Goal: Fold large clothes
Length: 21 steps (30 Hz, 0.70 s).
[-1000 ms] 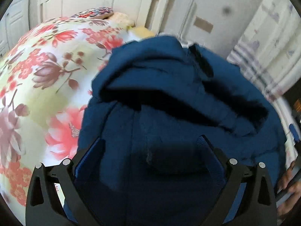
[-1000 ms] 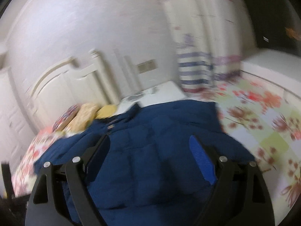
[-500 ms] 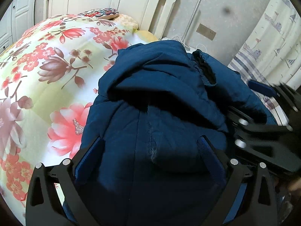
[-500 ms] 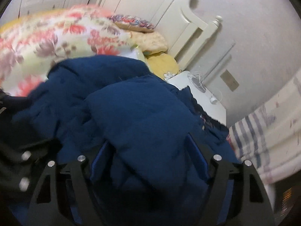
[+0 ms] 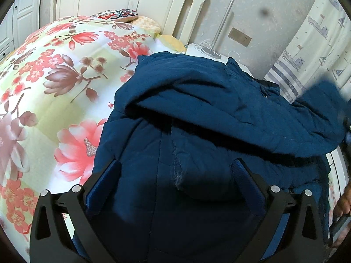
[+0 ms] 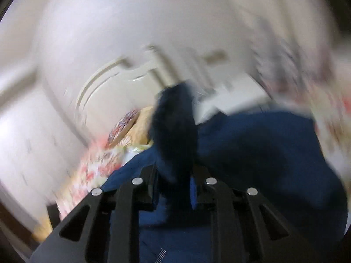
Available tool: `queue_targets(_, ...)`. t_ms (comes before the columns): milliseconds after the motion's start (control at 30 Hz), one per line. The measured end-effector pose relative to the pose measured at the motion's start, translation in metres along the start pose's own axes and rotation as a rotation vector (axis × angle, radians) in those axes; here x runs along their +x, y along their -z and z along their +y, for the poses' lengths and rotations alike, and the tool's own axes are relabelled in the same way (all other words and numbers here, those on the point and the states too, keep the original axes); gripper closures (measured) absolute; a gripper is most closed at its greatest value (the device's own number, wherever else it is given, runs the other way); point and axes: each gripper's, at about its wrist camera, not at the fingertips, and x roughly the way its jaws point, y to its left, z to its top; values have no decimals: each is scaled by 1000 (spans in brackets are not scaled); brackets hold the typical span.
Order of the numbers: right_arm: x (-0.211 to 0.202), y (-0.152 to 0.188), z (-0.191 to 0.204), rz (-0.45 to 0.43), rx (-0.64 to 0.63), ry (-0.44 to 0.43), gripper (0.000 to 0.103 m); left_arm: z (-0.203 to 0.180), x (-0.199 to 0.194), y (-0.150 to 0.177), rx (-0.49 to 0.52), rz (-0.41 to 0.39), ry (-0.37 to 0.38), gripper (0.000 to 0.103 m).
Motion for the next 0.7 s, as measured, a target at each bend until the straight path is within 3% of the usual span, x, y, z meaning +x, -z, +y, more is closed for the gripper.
queue_targets(67, 2, 10, -37, 63, 86, 63, 71, 0, 0, 0, 2, 1, -3, 5)
queue_targets(133, 4, 20, -63, 113, 182, 40, 61, -1, 0, 0, 3, 1, -4, 4)
queue_targets(233, -1, 22, -69, 90, 224, 13, 46, -1, 0, 0, 0, 0, -1, 4)
queue_targets(300, -4, 21, -67, 65, 204, 36, 43, -1, -1, 0, -1, 0, 0, 4)
queue_targets(333, -4, 22, -65, 65, 189, 48, 48, -1, -1, 0, -2, 0, 1, 4)
queue_targets(367, -3, 25, -66, 74, 173, 69, 69, -1, -1, 0, -2, 0, 1, 4)
queue_targets(433, -5, 27, -64, 81, 166, 67, 81, -2, 0, 0, 1, 1, -3, 4)
queue_targets(567, -29, 20, -38, 25, 68, 91, 85, -2, -1, 0, -1, 1, -2, 4)
queue_targets(700, -17, 29, -46, 121, 50, 224, 83, -2, -1, 0, 0, 1, -2, 4)
